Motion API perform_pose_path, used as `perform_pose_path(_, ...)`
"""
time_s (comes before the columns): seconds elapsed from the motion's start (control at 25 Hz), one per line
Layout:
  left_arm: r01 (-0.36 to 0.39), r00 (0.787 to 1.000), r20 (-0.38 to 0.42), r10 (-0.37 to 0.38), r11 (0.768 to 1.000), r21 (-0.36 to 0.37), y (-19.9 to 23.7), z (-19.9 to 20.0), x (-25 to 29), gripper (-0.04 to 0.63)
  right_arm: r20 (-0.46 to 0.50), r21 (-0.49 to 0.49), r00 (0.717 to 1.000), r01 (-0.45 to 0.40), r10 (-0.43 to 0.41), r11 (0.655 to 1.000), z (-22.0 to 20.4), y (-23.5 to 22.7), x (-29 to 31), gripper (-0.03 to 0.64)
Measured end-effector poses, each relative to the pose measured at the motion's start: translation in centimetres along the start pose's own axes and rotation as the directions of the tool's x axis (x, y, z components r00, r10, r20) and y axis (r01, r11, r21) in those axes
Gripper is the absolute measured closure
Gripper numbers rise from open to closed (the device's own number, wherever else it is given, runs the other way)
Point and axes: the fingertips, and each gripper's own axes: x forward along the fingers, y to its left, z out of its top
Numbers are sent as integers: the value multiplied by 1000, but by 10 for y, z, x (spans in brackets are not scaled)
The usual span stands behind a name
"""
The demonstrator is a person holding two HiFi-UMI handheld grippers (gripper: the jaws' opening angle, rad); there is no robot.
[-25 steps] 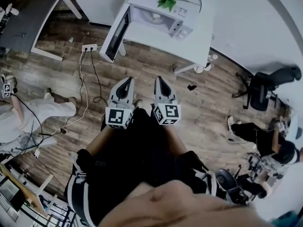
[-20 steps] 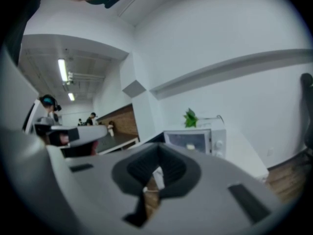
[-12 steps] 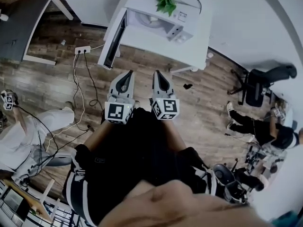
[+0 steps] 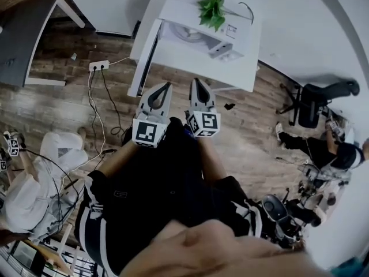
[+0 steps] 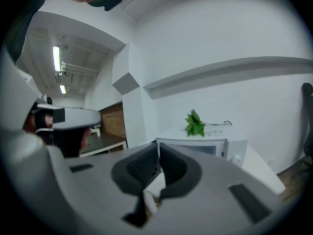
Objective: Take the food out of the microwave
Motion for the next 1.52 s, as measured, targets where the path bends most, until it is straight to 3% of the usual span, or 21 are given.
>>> perform_pose_path(0.24, 3, 1000, 21, -3, 1000, -9, 14, 8, 17, 563, -19, -4, 1000, -5, 5, 1000, -10, -10, 35, 574)
perform_pose_path(0.36, -10, 999, 32, 10, 1000, -10, 22, 11, 27, 565, -28, -12, 999, -23, 23, 1000, -15, -20, 58, 513)
perform_pose_path(0.6, -40, 998, 46, 42, 999, -31, 23, 9, 50, 564, -83, -10, 996, -33, 32, 999, -41, -52, 101, 465)
perform_pose_path(1.24, -48, 995, 89, 49, 999, -18, 37, -67, 118, 563, -134, -73, 991, -33, 23, 997, -120, -117, 217, 361)
perform_pose_path(1.52, -71, 993, 95, 73, 997, -23, 48, -92, 138, 565, -204, -73, 979, -30, 15, 997, -151, -144, 268, 330)
